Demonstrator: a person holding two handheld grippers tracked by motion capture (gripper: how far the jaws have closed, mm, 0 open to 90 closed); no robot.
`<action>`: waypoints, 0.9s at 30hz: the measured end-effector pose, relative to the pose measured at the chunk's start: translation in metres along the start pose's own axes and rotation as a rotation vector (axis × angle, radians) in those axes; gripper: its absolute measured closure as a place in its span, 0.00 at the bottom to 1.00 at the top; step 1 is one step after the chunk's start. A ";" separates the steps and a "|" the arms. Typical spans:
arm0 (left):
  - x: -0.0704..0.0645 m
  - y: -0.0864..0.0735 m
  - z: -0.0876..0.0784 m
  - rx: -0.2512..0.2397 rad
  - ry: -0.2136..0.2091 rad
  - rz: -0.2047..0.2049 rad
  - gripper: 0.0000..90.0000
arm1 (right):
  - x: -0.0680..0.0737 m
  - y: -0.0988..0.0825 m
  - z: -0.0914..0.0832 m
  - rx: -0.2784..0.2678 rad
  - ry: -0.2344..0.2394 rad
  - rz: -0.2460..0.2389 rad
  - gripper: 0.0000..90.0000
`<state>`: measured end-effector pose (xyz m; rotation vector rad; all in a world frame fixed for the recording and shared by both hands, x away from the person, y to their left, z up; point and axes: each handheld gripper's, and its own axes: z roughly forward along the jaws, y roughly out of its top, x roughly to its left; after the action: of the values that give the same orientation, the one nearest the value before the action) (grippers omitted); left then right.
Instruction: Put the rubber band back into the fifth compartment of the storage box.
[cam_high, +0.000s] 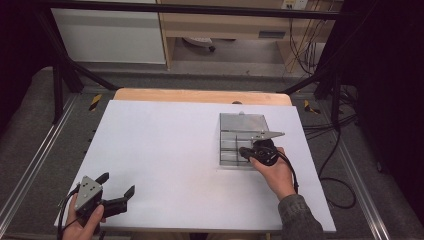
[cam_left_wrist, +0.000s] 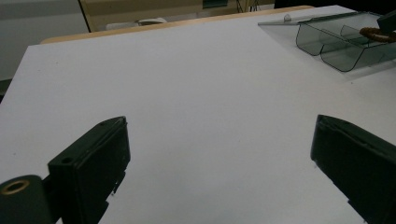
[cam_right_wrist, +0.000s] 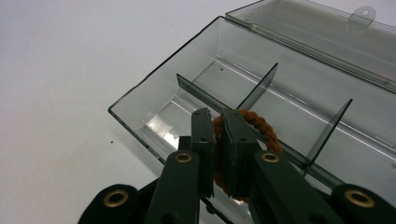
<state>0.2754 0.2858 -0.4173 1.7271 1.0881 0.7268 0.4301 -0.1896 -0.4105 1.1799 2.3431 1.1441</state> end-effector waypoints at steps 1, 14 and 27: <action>0.000 0.000 0.000 0.000 0.000 0.000 0.05 | 0.000 0.000 0.001 0.000 -0.001 0.001 0.93; 0.000 0.000 0.000 0.000 -0.001 0.001 0.05 | -0.001 -0.005 0.005 0.015 -0.004 0.012 0.93; 0.000 0.000 0.000 0.000 -0.003 0.002 0.05 | -0.001 -0.007 0.008 0.036 -0.035 -0.002 0.93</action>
<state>0.2755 0.2857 -0.4173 1.7287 1.0848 0.7256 0.4314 -0.1887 -0.4207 1.1997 2.3483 1.0762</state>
